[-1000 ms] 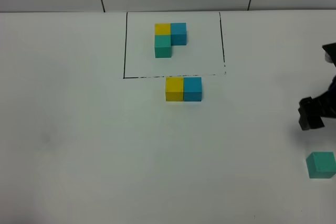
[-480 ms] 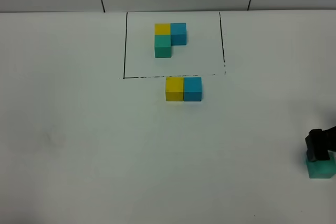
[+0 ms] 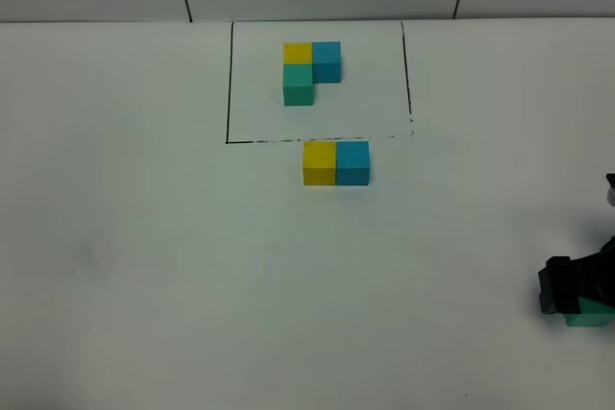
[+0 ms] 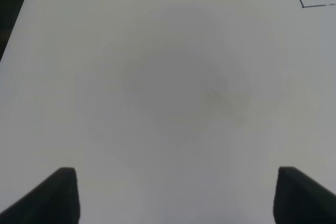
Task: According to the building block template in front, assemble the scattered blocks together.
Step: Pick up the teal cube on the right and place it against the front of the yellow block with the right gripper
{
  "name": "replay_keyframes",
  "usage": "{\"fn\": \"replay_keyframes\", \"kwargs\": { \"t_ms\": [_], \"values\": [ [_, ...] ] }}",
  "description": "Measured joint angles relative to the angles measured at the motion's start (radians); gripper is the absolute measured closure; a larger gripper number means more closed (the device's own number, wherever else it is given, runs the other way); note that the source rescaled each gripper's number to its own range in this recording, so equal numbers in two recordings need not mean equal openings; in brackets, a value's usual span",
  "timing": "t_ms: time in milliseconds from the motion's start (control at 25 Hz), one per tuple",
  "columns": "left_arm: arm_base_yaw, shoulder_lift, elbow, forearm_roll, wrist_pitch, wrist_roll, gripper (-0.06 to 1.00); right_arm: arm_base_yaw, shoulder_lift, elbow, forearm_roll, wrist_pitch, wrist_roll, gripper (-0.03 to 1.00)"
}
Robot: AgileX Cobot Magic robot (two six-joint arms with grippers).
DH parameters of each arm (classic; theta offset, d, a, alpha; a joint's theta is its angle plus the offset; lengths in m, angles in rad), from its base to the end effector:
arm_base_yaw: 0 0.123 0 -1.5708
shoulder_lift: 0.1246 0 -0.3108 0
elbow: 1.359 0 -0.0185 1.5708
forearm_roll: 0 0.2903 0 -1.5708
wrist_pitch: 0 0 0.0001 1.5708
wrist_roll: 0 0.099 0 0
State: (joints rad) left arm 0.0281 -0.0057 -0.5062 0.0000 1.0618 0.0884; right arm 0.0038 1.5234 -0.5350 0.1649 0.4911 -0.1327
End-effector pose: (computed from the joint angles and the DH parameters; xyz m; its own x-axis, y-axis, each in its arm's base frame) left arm 0.0092 0.0003 0.2946 -0.4469 0.0758 -0.8914 0.0114 0.9968 0.0790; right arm 0.2366 0.0086 0.1197 -0.9832 0.0092 -0.1821 -0.0052 0.9969 0.0785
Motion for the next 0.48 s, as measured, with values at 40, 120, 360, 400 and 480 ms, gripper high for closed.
{"fn": "replay_keyframes", "kwargs": {
  "t_ms": [40,120,360,400,480],
  "values": [
    [0.0,0.0,0.0,0.0,0.0,0.0,0.19,0.001,0.0,0.0,0.006,-0.004,0.0,0.23],
    [0.0,0.0,0.0,0.0,0.0,0.0,0.19,0.001,0.007,0.0,0.014,-0.009,0.0,0.23],
    [0.0,0.0,0.0,0.0,0.0,0.0,0.19,0.001,0.075,0.0,0.019,-0.02,0.001,0.28],
    [0.0,0.0,0.0,0.0,0.0,0.0,0.19,0.001,0.087,0.0,0.019,-0.025,0.001,0.3],
    [0.0,0.0,0.0,0.0,0.0,0.0,0.19,0.001,0.1,0.0,0.019,-0.032,0.001,0.36]
  ]
}}
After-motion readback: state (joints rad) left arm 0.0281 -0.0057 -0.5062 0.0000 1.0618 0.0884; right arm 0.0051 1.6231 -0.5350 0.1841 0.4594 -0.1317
